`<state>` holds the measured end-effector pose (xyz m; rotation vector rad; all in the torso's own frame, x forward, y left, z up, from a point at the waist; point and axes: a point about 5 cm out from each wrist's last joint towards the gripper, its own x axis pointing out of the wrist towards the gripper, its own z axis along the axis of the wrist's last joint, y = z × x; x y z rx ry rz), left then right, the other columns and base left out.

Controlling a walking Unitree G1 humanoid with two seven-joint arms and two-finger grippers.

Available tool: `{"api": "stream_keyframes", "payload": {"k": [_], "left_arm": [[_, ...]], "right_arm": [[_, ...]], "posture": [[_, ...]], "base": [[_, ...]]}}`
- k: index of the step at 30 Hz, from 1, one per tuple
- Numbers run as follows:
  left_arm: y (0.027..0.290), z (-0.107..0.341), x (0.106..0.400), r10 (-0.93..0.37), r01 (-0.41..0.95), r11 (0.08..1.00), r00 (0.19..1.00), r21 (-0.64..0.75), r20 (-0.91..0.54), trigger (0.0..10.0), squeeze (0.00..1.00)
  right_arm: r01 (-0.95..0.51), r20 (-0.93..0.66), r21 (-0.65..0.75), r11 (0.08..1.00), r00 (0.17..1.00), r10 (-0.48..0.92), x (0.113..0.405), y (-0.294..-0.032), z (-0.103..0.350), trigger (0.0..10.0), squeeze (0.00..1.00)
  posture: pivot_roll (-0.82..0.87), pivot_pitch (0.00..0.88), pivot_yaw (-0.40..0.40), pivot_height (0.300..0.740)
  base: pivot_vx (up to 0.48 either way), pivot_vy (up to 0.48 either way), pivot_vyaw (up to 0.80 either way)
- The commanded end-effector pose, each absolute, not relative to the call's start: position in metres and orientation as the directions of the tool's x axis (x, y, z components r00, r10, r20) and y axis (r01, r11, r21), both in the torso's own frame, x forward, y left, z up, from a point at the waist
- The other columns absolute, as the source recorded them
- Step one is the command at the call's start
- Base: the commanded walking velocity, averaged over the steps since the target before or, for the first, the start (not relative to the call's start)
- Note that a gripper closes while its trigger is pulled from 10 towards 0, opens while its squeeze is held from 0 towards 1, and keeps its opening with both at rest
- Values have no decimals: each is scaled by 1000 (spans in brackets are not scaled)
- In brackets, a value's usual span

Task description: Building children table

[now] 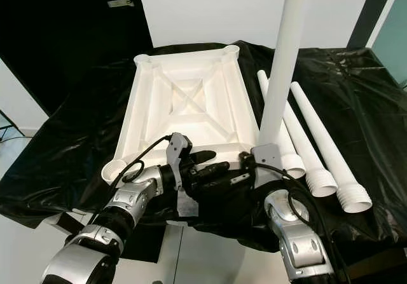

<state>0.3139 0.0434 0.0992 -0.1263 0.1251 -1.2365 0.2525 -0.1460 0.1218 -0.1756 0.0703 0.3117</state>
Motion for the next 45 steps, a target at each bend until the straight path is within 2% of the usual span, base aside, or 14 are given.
{"api": "stream_keyframes", "payload": {"k": [1, 6, 11, 19, 23, 29, 32, 35, 36, 39, 40, 41, 45], "left_arm": [[48, 92, 313, -946, 928, 323, 317, -184, -61, 10000, 0], [50, 91, 312, -948, 929, 319, 311, -190, -73, 10000, 0], [59, 84, 311, -953, 941, 287, 263, -176, -150, 10000, 0], [82, 77, 315, -926, 944, 302, 257, -135, -276, 10000, 0], [92, 83, 322, -920, 931, 335, 289, -148, -266, 10000, 0], [95, 93, 327, -932, 923, 340, 305, -179, -196, 10000, 0], [100, 93, 327, -930, 921, 343, 304, -186, -208, 10000, 0], [111, 90, 321, -946, 932, 282, 231, -229, -226, 10000, 0], [111, 90, 321, -946, 932, 282, 231, -229, -226, 10000, 0], [121, 87, 309, -965, 948, 175, 112, -265, -235, 10000, 0], [121, 87, 309, -965, 948, 175, 112, -265, -235, 10000, 0], [125, 84, 302, -966, 951, 114, 39, -288, -254, 10000, 0], [128, 82, 298, -959, 949, 89, 0, -302, -283, 10000, 0]], "right_arm": [[-323, -111, -142, 936, 944, 309, 247, -145, 123, 10000, 0], [-323, -112, -135, 937, 944, 309, 241, -141, 124, 10000, 0], [-314, -110, -105, 943, 947, 303, 236, -136, 123, 10000, 0], [-270, -108, -71, 960, 959, 262, 230, -144, 126, 10000, 0], [-232, -102, -70, 970, 969, 224, 230, -151, 127, 10000, 0], [-230, -108, -68, 971, 969, 222, 229, -147, 126, 10000, 0], [-232, -111, -66, 970, 968, 224, 229, -147, 126, 10000, 0], [-230, -118, -67, 971, 968, 221, 229, -148, 125, 10000, 0], [-230, -118, -67, 971, 968, 221, 229, -148, 125, 10000, 0], [-227, -120, -65, 972, 968, 219, 230, -149, 125, 10000, 0], [-227, -120, -65, 972, 968, 219, 230, -149, 125, 10000, 0], [-232, -123, -60, 971, 967, 223, 231, -148, 124, 10000, 0], [-235, -127, -57, 970, 966, 227, 232, -146, 123, 10000, 0]], "posture": [[-151, 0, 69, 740], [-154, 0, 69, 740], [-156, 0, 71, 740], [-159, 0, 78, 740], [-160, 0, 80, 740], [-156, 0, 77, 740], [-156, 0, 74, 740], [-153, 0, 70, 740], [-153, 0, 70, 740], [-151, 0, 70, 740], [-151, 0, 70, 740], [-144, 0, 66, 740], [-139, 0, 65, 740]], "base": [[0, 0, 0], [0, 0, 0], [0, 0, 0], [0, 0, 0], [0, 0, 0], [0, 0, 0], [0, 0, 0], [0, 0, 0], [0, 0, 0], [0, 0, 0], [0, 0, 0], [0, 0, 0], [0, 0, 0]]}}
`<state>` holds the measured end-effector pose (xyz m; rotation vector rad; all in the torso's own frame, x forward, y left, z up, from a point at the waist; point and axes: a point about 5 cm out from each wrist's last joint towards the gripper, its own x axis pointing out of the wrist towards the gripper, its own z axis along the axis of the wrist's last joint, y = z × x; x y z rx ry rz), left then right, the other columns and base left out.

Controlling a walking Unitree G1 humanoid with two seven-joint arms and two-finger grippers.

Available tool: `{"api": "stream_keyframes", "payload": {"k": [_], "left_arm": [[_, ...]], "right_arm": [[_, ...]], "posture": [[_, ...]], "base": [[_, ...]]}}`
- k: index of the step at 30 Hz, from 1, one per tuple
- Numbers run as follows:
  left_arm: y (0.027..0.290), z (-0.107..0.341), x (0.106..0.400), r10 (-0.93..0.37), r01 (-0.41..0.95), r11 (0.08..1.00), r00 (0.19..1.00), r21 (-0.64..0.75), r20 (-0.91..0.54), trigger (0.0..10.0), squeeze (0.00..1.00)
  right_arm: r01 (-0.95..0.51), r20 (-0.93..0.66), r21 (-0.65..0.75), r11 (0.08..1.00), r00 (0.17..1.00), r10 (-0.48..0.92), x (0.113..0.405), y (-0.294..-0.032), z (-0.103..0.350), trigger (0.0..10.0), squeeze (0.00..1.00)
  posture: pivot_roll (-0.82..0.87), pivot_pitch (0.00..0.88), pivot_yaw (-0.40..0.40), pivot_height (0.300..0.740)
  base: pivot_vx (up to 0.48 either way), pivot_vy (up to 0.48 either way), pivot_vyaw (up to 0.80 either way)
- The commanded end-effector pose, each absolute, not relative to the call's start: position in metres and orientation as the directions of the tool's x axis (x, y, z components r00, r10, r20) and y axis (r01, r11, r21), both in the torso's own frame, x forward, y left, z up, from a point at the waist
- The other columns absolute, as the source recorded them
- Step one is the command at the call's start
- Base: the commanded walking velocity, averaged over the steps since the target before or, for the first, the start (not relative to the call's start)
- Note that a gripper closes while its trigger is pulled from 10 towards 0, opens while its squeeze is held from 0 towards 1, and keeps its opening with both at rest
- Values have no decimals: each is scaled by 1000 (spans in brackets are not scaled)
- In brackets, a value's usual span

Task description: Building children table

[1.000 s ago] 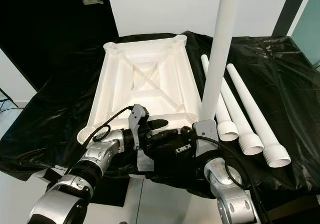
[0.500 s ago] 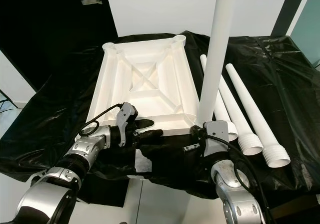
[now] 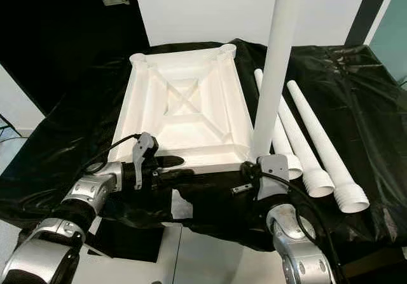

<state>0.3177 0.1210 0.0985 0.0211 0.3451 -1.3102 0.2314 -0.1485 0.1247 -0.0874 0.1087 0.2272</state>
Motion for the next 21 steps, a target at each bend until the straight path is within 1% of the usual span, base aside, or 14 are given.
{"api": "stream_keyframes", "payload": {"k": [1, 3, 4, 6, 7, 9, 14, 15, 16, 17, 18, 19, 21], "left_arm": [[128, 80, 298, -950, 948, 98, -1, -302, -312, 10000, 0], [128, 80, 298, -950, 948, 98, -1, -302, -312, 10000, 0], [127, 77, 299, -937, 947, 117, 6, -299, -349, 10000, 0], [126, 65, 300, -883, 947, 171, 25, -271, -468, 10000, 0], [126, 65, 300, -883, 947, 171, 25, -271, -468, 10000, 0], [125, 59, 299, -846, 946, 190, 22, -263, -533, 10000, 0], [120, 56, 298, -829, 941, 196, 8, -277, -559, 10000, 0], [116, 54, 297, -818, 942, 196, 3, -273, -575, 8980, 0], [116, 54, 297, -818, 942, 196, 3, -273, -575, 8980, 0], [115, 52, 296, -811, 943, 197, 4, -267, -585, 8000, 0], [113, 51, 296, -806, 944, 202, 8, -263, -591, 4941, 0], [111, 50, 296, -802, 944, 210, 16, -255, -597, 0, 0], [110, 49, 297, -799, 944, 214, 22, -251, -601, 0, 0]], "right_arm": [[-236, -128, -57, 970, 965, 228, 234, -146, 123, 10000, 0], [-236, -128, -57, 970, 965, 228, 234, -146, 123, 10000, 0], [-238, -128, -57, 970, 965, 229, 235, -146, 123, 10000, 0], [-239, -124, -58, 969, 965, 231, 238, -146, 125, 10000, 0], [-239, -124, -58, 969, 965, 231, 238, -146, 125, 10000, 0], [-239, -120, -58, 969, 965, 231, 239, -145, 126, 10000, 0], [-240, -121, -51, 969, 965, 232, 238, -143, 126, 10000, 0], [-240, -123, -47, 970, 965, 233, 236, -142, 125, 10000, 0], [-240, -123, -47, 970, 965, 233, 236, -142, 125, 10000, 0], [-239, -124, -45, 970, 965, 232, 236, -141, 125, 10000, 0], [-239, -124, -44, 970, 965, 232, 235, -141, 124, 10000, 0], [-238, -124, -43, 970, 965, 231, 235, -141, 124, 10000, 0], [-237, -124, -43, 971, 965, 230, 235, -141, 124, 10000, 0]], "posture": [[-137, 0, 65, 740], [-137, 0, 65, 740], [-137, 0, 65, 740], [-137, 0, 68, 740], [-137, 0, 68, 740], [-139, 0, 69, 740], [-142, 0, 71, 740], [-149, 0, 75, 740], [-149, 0, 75, 740], [-151, 0, 77, 740], [-152, 0, 78, 740], [-154, 0, 80, 740], [-154, 0, 80, 740]], "base": [[0, 0, 0], [0, 0, 0], [0, 0, 0], [0, 0, 0], [0, 0, 0], [0, 0, 0], [0, 0, 0], [0, 0, 0], [0, 0, 0], [0, 0, 0], [0, 0, 0], [0, 0, 0], [0, 0, 0]]}}
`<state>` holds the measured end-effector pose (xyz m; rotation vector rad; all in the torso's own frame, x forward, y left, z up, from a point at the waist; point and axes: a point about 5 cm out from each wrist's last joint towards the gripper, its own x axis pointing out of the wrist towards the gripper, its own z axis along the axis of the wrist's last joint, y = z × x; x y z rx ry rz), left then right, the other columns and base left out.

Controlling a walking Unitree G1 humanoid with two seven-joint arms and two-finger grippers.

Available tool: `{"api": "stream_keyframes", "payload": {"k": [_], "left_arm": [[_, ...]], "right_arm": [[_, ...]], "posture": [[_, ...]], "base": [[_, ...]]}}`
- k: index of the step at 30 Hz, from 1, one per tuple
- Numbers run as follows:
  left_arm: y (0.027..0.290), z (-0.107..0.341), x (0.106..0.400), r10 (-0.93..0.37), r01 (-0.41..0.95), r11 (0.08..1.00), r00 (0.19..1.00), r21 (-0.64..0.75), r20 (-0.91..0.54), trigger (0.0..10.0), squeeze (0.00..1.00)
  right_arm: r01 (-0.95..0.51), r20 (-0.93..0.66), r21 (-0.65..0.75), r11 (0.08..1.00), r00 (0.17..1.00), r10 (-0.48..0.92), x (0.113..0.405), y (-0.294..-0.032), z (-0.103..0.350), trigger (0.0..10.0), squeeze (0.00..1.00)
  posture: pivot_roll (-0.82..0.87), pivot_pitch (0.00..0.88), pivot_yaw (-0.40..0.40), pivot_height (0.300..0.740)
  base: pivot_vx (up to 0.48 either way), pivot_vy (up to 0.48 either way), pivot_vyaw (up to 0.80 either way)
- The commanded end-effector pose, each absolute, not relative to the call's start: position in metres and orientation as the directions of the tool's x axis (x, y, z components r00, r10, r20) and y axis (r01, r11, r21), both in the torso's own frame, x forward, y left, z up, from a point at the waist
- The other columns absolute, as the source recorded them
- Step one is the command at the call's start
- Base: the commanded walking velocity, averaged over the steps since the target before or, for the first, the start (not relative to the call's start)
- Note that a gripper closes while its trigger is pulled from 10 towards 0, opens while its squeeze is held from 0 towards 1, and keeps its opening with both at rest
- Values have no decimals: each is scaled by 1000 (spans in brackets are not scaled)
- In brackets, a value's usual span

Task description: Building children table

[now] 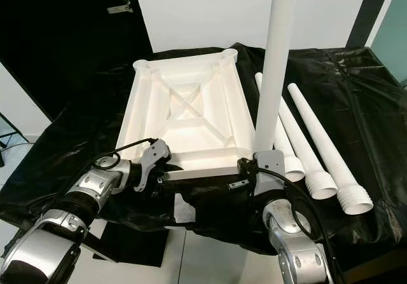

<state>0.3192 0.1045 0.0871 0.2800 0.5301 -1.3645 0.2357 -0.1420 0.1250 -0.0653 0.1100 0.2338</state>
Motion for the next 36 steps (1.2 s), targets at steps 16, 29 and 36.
{"api": "stream_keyframes", "payload": {"k": [16, 29, 36], "left_arm": [[94, 48, 306, -797, 923, 329, 158, -201, -583, 10000, 0], [89, 45, 304, -798, 924, 323, 150, -205, -584, 10000, 0], [90, 44, 301, -805, 926, 312, 138, -214, -577, 10000, 0]], "right_arm": [[-306, -271, -20, 952, 918, 289, 221, -136, 106, 10000, 0], [-276, -345, -125, 953, 913, 219, 236, -159, 88, 10000, 0], [-286, -332, -245, 927, 922, 197, 276, -179, 94, 10000, 0]], "posture": [[-156, 0, 83, 740], [-161, 0, 95, 740], [-132, 0, 87, 740]], "base": [[0, 0, 0], [0, 0, 0], [0, 0, 0]]}}
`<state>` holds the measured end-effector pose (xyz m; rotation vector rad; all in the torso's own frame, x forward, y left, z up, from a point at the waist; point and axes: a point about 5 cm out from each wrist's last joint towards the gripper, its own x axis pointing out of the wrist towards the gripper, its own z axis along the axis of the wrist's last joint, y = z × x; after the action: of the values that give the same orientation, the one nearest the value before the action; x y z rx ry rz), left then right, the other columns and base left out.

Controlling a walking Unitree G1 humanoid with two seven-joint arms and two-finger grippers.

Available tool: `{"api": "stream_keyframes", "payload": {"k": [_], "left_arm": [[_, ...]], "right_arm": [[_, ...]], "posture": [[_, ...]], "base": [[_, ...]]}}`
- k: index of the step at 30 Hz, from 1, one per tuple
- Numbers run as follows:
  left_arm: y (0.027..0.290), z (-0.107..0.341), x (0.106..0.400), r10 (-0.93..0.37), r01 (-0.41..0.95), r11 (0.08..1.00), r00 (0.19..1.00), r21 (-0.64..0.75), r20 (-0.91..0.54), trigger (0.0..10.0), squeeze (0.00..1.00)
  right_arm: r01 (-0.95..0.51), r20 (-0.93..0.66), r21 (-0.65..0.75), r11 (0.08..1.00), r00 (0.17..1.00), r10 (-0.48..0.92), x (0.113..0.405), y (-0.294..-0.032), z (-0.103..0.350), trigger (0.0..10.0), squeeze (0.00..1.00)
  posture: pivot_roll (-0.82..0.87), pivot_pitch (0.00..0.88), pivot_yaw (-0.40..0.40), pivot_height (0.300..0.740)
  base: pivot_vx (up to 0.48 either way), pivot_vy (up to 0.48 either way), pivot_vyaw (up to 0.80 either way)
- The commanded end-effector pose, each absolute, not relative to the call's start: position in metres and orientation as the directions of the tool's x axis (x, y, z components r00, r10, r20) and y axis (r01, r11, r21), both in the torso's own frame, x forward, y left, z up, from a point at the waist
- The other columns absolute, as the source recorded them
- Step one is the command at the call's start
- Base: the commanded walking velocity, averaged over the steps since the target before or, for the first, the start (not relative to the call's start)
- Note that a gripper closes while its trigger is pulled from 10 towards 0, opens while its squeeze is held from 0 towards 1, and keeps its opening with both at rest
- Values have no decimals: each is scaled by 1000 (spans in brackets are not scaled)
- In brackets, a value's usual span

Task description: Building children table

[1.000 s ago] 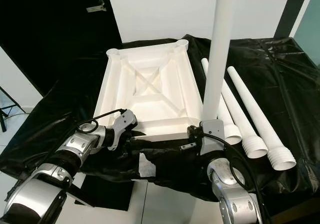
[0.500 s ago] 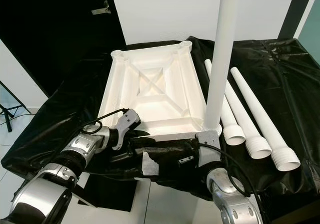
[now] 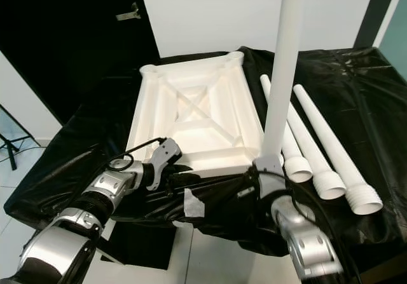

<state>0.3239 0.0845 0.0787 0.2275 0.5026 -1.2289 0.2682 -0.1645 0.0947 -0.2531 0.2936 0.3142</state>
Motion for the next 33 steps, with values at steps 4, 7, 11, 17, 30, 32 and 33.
{"api": "stream_keyframes", "payload": {"k": [4, 7, 11, 17, 30, 32, 33], "left_arm": [[92, 42, 299, -807, 925, 312, 137, -218, -575, 10000, 0], [93, 41, 298, -809, 924, 312, 135, -222, -572, 10000, 0], [93, 40, 295, -811, 922, 313, 135, -227, -570, 10000, 0], [90, 39, 294, -816, 923, 308, 132, -230, -562, 10000, 0], [60, 53, 295, -901, 926, 280, 163, -252, -401, 10000, 0], [59, 54, 295, -909, 923, 283, 170, -261, -382, 10000, 0], [58, 56, 296, -916, 922, 280, 174, -267, -361, 10000, 0]], "right_arm": [[-302, -307, -281, 911, 928, 212, 292, -179, 103, 10000, 0], [-305, -301, -295, 905, 929, 215, 299, -180, 106, 10000, 0], [-300, -289, -308, 903, 933, 212, 312, -181, 109, 10000, 0], [-284, -265, -310, 907, 942, 205, 323, -179, 114, 10000, 0], [-247, -212, -257, 934, 958, 195, 340, -149, 116, 10000, 0], [-243, -212, -255, 936, 958, 191, 340, -150, 115, 10000, 0], [-236, -213, -257, 937, 960, 183, 340, -151, 114, 10000, 0]], "posture": [[-118, 0, 83, 740], [-111, 0, 79, 740], [-111, 1, 80, 740], [-114, 1, 80, 740], [-130, 3, 77, 740], [-133, 3, 78, 740], [-136, 3, 78, 740]], "base": [[0, 0, 0], [0, 0, 0], [0, 0, 0], [0, 0, 0], [0, 0, 0], [0, 0, 0], [0, 0, 0]]}}
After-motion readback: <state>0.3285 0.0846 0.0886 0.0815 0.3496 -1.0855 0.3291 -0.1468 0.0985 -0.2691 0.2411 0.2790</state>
